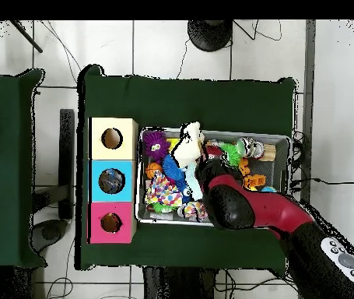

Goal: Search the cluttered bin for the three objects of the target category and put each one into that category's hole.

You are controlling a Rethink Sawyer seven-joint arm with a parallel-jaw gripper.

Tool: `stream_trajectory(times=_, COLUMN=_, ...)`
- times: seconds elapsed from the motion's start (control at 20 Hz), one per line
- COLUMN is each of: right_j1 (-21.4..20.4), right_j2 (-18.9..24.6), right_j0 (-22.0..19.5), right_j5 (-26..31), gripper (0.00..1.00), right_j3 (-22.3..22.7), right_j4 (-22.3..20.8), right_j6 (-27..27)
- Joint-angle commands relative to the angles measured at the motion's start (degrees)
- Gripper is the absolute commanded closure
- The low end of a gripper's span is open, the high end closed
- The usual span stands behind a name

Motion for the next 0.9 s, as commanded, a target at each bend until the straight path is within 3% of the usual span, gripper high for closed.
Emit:
stream_trajectory(times=0.05, right_j1=0.6, right_j2=-6.8, right_j0=4.1, right_j5=-3.7, gripper=1.0, right_j3=3.0, right_j4=-4.3, right_j6=15.1)
stream_trajectory(times=0.3, right_j1=0.9, right_j2=-14.2, right_j0=7.9, right_j5=-5.1, gripper=1.0, right_j3=3.9, right_j4=-6.4, right_j6=14.9)
stream_trajectory(times=0.55, right_j1=2.7, right_j2=-16.1, right_j0=7.4, right_j5=-5.9, gripper=1.0, right_j3=3.9, right_j4=-7.4, right_j6=15.6)
stream_trajectory(times=0.6, right_j1=2.7, right_j2=-15.7, right_j0=7.1, right_j5=-5.7, gripper=0.0, right_j3=3.8, right_j4=-7.8, right_j6=15.7)
stream_trajectory(times=0.75, right_j1=2.2, right_j2=-21.0, right_j0=10.4, right_j5=-6.1, gripper=0.0, right_j3=3.2, right_j4=-3.3, right_j6=19.1)
stream_trajectory(times=0.8, right_j1=0.8, right_j2=-18.8, right_j0=9.3, right_j5=-5.3, gripper=0.0, right_j3=4.1, right_j4=-4.1, right_j6=18.4)
stream_trajectory(times=0.9, right_j1=-3.2, right_j2=-15.9, right_j0=6.4, right_j5=-4.9, gripper=0.0, right_j3=7.2, right_j4=1.4, right_j6=23.6)
